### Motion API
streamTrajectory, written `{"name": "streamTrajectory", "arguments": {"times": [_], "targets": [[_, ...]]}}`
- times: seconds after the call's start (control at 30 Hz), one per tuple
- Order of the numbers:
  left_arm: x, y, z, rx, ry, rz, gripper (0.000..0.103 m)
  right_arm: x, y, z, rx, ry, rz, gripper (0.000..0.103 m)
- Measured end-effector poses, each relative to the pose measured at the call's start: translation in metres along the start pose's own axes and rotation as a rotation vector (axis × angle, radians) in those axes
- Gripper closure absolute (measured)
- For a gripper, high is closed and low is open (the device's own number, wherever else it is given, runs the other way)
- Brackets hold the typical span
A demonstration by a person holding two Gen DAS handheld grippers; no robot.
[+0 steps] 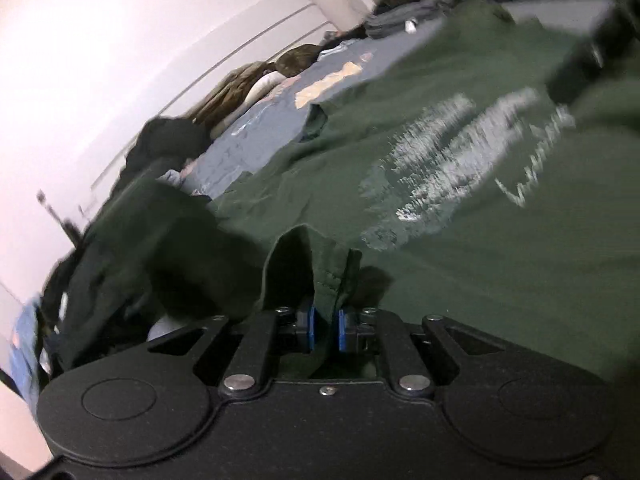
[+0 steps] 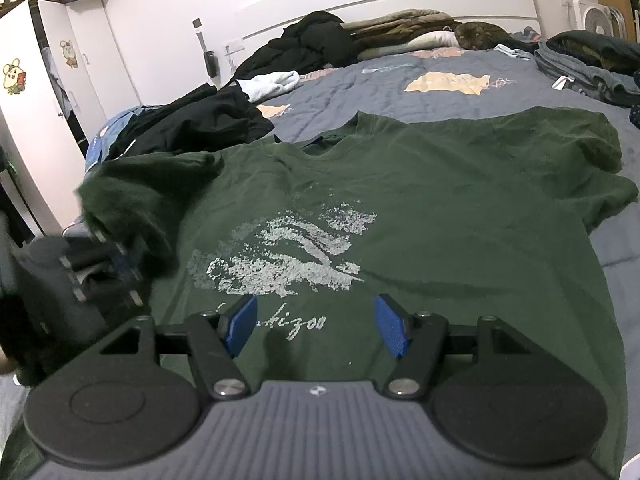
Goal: Fold clothes
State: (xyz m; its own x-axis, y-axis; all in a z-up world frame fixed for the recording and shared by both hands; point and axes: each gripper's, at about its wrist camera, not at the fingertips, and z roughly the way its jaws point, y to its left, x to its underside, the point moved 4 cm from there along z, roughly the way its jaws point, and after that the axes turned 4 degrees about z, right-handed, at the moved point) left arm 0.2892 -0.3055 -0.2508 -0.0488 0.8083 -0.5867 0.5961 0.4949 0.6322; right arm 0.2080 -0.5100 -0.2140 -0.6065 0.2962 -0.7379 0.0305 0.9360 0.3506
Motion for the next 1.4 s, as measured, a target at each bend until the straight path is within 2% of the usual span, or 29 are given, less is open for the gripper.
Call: {"name": "streamTrajectory", "arguments": {"times": [0.07, 0.1, 0.13, 0.17, 0.2, 0.23, 0.37, 0.53, 0.67, 0.77, 0.93, 1.03, 1.17, 1.4], "targets": [[-0.003, 0.009, -0.002, 0.031, 0.016, -0.062, 0.089, 0.0, 0.0, 0.0, -0.002, 0.001, 0.001, 0.038], [-0.005, 0.016, -0.003, 0.051, 0.027, -0.112, 0.081, 0.0, 0.0, -0.001, -0.003, 0.0, 0.003, 0.038], [-0.007, 0.023, -0.007, 0.068, 0.034, -0.166, 0.068, -0.001, 0.0, 0.0, -0.004, 0.0, 0.005, 0.038], [-0.008, 0.028, -0.015, 0.077, 0.028, -0.21, 0.061, -0.001, -0.001, 0.0, -0.005, 0.001, 0.009, 0.038], [-0.009, 0.033, -0.024, 0.079, 0.015, -0.242, 0.048, -0.002, -0.001, 0.0, -0.006, 0.001, 0.015, 0.038], [-0.01, 0.037, -0.034, 0.078, 0.001, -0.275, 0.043, -0.003, -0.001, 0.0, -0.007, 0.0, 0.021, 0.038], [-0.012, 0.053, -0.071, 0.055, -0.05, -0.439, 0.043, -0.004, -0.001, -0.002, -0.019, -0.008, 0.04, 0.038], [-0.001, 0.076, -0.101, 0.074, -0.085, -0.857, 0.042, -0.006, 0.0, -0.003, -0.03, -0.02, 0.063, 0.038], [0.027, 0.085, -0.086, 0.137, -0.022, -1.144, 0.042, -0.008, -0.004, -0.004, -0.05, -0.018, 0.118, 0.038], [0.049, 0.095, -0.069, 0.154, 0.037, -1.299, 0.042, -0.011, -0.008, -0.006, -0.076, -0.02, 0.175, 0.038], [0.067, 0.116, -0.052, 0.17, 0.06, -1.434, 0.042, -0.022, -0.015, -0.006, -0.117, -0.001, 0.282, 0.037], [0.076, 0.124, -0.048, 0.164, 0.069, -1.488, 0.042, -0.037, -0.009, 0.004, -0.126, 0.017, 0.281, 0.037], [0.089, 0.134, -0.049, 0.144, 0.084, -1.538, 0.042, -0.078, 0.019, 0.032, -0.126, 0.003, 0.178, 0.036], [0.094, 0.15, -0.048, 0.125, 0.085, -1.524, 0.042, -0.142, 0.104, 0.106, -0.246, 0.041, -0.052, 0.029]]}}
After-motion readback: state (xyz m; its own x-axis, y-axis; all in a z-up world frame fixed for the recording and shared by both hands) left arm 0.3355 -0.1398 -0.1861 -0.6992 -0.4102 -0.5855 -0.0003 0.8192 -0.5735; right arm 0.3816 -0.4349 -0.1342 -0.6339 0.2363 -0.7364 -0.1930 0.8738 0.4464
